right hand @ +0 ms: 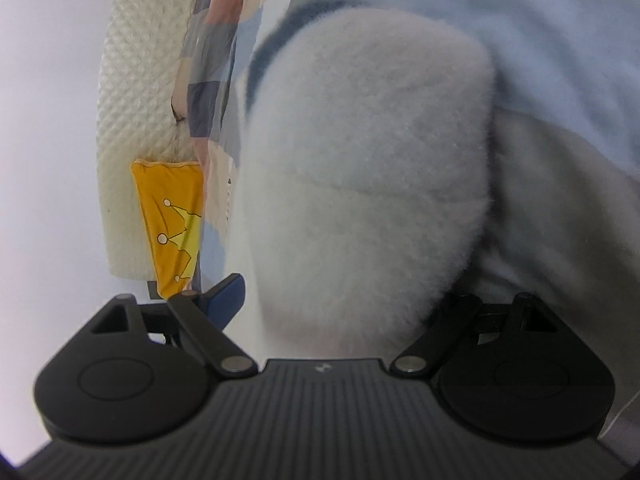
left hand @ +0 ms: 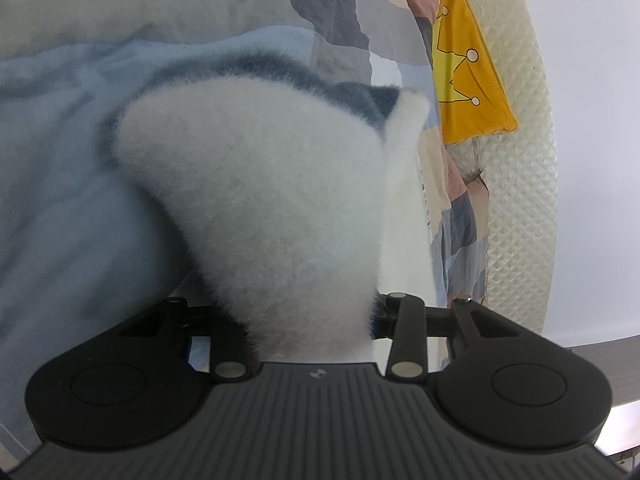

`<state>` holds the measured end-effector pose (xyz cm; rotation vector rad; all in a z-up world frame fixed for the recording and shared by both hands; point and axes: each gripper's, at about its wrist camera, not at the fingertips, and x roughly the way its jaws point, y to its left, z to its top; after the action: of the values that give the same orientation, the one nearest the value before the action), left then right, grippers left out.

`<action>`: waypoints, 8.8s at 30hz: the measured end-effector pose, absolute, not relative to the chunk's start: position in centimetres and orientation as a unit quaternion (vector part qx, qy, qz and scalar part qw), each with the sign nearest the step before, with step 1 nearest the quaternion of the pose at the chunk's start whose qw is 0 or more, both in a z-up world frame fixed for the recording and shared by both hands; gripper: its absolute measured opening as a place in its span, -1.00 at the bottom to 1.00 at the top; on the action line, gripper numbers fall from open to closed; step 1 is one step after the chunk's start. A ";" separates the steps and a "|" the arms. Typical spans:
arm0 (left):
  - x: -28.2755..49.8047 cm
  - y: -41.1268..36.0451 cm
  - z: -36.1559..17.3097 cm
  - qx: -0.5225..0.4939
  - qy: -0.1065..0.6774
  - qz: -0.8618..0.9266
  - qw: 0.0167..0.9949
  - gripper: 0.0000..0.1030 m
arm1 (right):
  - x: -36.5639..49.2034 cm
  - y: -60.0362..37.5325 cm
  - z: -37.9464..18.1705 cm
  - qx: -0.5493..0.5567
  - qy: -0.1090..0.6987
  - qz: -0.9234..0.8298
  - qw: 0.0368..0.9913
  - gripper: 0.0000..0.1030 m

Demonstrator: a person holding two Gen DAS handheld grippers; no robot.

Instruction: Fold large clothes

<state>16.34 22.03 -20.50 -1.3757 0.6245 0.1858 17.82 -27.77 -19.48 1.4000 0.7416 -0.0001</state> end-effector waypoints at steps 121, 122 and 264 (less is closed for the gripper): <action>30.8 -5.0 5.5 -0.057 0.310 -0.121 0.941 0.03 | 21.1 -44.6 -4.9 0.302 0.233 -0.030 0.924 0.06; 29.6 -5.2 6.2 -0.052 0.301 -0.124 0.944 0.03 | 20.3 -44.3 -4.0 0.288 0.227 -0.025 0.930 0.06; 6.6 -5.2 0.3 -0.008 0.248 -0.157 0.956 0.98 | 4.9 -33.2 -4.8 0.082 0.210 -0.041 0.973 1.00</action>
<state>6.63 -5.18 0.30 -0.0163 0.5040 -0.3187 4.91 -33.21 -4.80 0.1664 0.4246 -0.0834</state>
